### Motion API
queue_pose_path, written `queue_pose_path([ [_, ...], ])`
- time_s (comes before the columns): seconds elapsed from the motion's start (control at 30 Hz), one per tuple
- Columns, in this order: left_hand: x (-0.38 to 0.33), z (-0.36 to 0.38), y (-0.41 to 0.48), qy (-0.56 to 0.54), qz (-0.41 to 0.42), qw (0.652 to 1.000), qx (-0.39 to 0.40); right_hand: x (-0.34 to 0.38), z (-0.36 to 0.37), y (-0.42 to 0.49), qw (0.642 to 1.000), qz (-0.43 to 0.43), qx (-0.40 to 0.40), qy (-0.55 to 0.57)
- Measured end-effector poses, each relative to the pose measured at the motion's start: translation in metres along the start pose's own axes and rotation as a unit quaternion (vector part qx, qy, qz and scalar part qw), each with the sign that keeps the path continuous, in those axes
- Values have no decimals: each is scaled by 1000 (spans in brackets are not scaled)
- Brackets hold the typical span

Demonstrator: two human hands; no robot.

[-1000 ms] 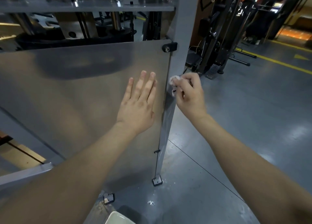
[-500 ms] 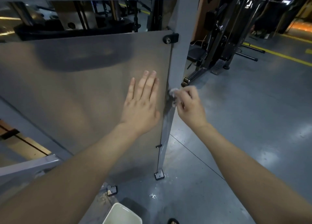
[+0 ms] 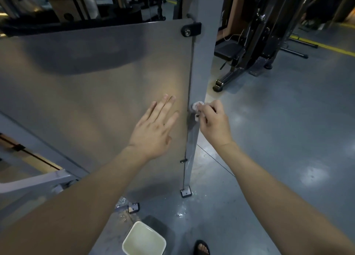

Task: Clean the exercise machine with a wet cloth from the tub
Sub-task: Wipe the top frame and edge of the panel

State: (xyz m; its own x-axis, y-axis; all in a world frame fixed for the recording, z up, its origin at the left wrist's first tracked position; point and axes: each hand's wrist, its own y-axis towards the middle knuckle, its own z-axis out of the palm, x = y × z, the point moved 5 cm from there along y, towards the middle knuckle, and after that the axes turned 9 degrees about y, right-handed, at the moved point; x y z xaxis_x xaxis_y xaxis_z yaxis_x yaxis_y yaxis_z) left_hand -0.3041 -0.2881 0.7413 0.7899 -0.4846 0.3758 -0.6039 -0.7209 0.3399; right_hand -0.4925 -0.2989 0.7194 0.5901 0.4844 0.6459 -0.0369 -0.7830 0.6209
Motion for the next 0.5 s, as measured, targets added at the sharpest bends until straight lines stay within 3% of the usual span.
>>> queue_pose_path([
  [0.07,-2,2,0,2,-1,1000,9,-5,5,-4,1000,7,-3,-10],
  [0.23,-3,4,-1,2,-4,1000,8,-29,16,-30,990,99,78,-60],
  [0.4,-4,9,2,3,-9,1000,17,-3,8,-1,999,40,0,5],
  [0.5,-7,8,4,6,-14,1000,22,-18,22,-22,994,107,-3,-9],
])
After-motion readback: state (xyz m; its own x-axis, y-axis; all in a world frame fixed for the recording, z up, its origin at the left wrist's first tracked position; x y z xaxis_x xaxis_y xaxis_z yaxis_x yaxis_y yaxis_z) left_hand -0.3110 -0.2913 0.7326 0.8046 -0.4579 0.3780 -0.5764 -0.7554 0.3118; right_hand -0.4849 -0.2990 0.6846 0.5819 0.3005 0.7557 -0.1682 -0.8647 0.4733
